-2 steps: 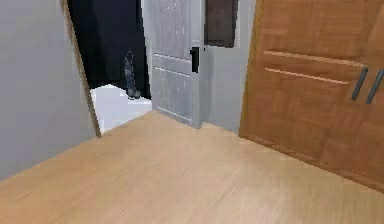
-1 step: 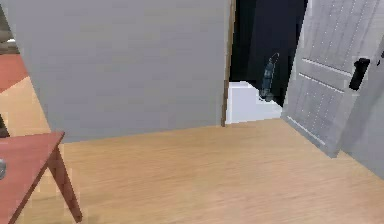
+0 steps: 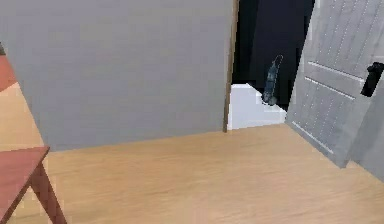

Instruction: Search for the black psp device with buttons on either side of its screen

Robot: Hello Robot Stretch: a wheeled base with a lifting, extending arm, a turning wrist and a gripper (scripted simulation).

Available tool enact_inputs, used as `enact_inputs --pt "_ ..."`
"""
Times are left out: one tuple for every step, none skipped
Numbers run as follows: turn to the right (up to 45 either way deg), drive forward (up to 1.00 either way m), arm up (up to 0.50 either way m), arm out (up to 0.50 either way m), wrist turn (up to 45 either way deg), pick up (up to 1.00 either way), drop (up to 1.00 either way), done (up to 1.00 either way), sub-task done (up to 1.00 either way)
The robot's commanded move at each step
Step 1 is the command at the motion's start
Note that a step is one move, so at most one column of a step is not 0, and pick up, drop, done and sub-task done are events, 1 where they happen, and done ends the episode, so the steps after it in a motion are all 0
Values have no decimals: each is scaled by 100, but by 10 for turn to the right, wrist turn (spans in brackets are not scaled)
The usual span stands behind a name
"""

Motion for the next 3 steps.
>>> enact_inputs --pt "240 0 0 0 0 0 0 0 0" --pt "0 100 0 0 0 0 0 0 0" --pt "0 100 0 0 0 0 0 0 0"
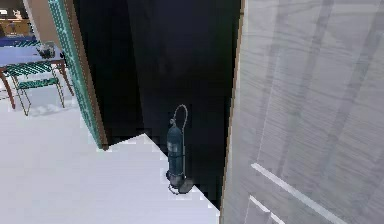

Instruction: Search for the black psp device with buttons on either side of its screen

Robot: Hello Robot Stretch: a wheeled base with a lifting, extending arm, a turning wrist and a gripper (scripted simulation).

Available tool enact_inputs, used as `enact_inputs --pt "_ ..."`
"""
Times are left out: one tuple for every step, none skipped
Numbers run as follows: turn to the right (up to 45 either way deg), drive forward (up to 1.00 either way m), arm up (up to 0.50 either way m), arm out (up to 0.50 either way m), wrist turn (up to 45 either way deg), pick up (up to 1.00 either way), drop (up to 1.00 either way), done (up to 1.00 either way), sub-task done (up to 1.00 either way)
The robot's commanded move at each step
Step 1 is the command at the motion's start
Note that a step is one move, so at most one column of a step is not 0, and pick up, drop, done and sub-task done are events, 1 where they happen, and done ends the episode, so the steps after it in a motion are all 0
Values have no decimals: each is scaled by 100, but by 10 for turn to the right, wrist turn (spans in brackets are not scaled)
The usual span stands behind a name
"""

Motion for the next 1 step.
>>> enact_inputs --pt "60 0 0 0 0 0 0 0 0"
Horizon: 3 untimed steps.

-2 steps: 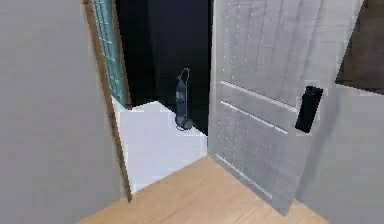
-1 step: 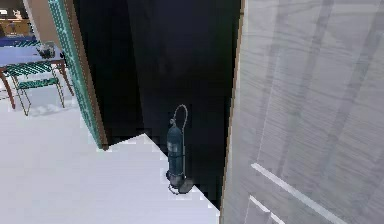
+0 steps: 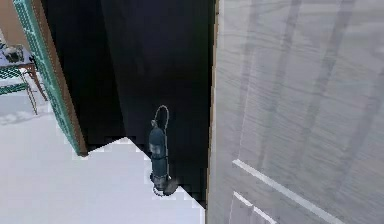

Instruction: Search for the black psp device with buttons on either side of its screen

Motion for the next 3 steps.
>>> enact_inputs --pt "0 10 0 0 0 0 0 0 0" --pt "-360 0 0 0 0 0 0 0 0" --pt "0 30 0 0 0 0 0 0 0"
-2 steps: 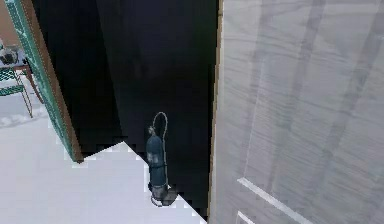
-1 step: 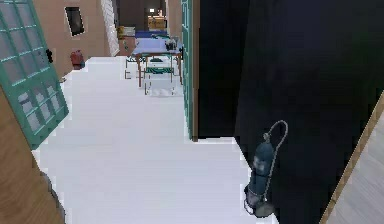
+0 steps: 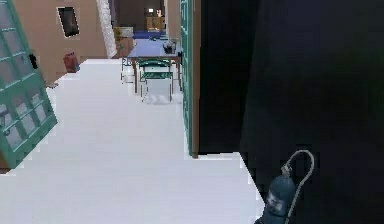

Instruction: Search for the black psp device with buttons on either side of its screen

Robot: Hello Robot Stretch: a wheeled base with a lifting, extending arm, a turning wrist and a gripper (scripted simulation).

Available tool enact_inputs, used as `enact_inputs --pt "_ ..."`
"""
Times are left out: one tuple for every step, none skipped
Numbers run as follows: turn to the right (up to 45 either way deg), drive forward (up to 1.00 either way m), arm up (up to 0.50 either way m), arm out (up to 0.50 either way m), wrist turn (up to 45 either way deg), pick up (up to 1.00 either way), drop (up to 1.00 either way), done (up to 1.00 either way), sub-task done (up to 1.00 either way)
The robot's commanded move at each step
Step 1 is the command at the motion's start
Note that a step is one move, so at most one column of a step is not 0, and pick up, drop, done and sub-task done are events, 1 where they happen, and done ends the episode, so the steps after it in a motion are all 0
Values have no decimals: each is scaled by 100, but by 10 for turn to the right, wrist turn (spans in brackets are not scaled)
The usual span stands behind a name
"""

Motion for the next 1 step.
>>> enact_inputs --pt "-90 0 0 0 0 0 0 0 0"
